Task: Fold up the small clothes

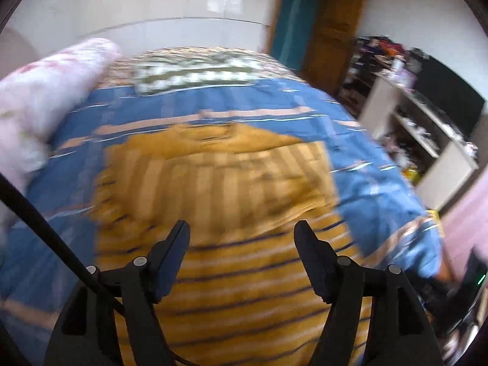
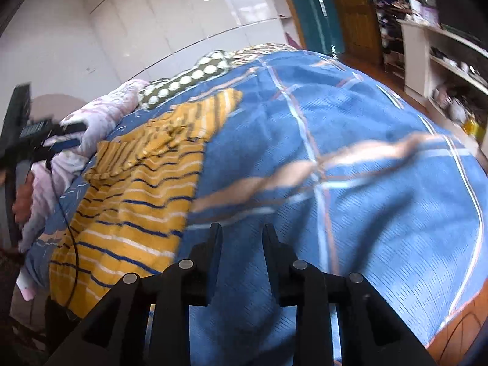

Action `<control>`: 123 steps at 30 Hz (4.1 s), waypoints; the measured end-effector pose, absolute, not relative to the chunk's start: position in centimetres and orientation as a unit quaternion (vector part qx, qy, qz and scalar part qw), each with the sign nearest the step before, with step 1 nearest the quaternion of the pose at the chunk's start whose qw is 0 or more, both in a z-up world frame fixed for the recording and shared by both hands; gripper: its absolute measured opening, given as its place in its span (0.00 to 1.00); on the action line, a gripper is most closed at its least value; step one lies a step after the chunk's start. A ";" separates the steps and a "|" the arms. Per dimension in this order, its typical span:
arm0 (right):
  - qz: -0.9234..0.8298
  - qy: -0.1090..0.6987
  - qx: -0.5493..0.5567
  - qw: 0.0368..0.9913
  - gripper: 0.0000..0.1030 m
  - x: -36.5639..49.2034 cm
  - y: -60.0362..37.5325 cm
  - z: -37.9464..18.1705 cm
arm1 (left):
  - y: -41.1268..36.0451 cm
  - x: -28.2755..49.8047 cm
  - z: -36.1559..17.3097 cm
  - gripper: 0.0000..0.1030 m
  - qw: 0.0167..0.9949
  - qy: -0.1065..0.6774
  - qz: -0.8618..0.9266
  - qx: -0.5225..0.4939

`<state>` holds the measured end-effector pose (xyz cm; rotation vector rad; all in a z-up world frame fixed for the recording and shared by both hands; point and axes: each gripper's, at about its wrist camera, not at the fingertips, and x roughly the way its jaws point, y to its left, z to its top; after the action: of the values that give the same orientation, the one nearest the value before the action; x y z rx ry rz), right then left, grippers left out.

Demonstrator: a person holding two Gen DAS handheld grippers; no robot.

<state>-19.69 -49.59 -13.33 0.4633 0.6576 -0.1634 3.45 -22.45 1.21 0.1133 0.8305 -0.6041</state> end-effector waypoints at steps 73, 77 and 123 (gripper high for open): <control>0.150 0.385 0.433 0.801 0.52 -10.9 -47.3 -18.5 | -4.6 3.6 -11.4 0.60 0.743 0.521 -0.319 -0.272; 0.177 0.380 0.456 0.785 0.52 -12.5 -46.2 -19.0 | -4.2 1.0 -11.5 0.60 0.734 0.518 -0.329 -0.290; 0.182 0.350 0.263 0.881 0.07 -16.7 -41.6 -8.5 | -5.8 -1.5 -1.9 0.04 0.850 0.453 -0.239 -0.121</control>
<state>-16.69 -41.64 -8.54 0.5482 0.7288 0.3791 -1.49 -5.85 -1.86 -0.2554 0.9533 -0.5039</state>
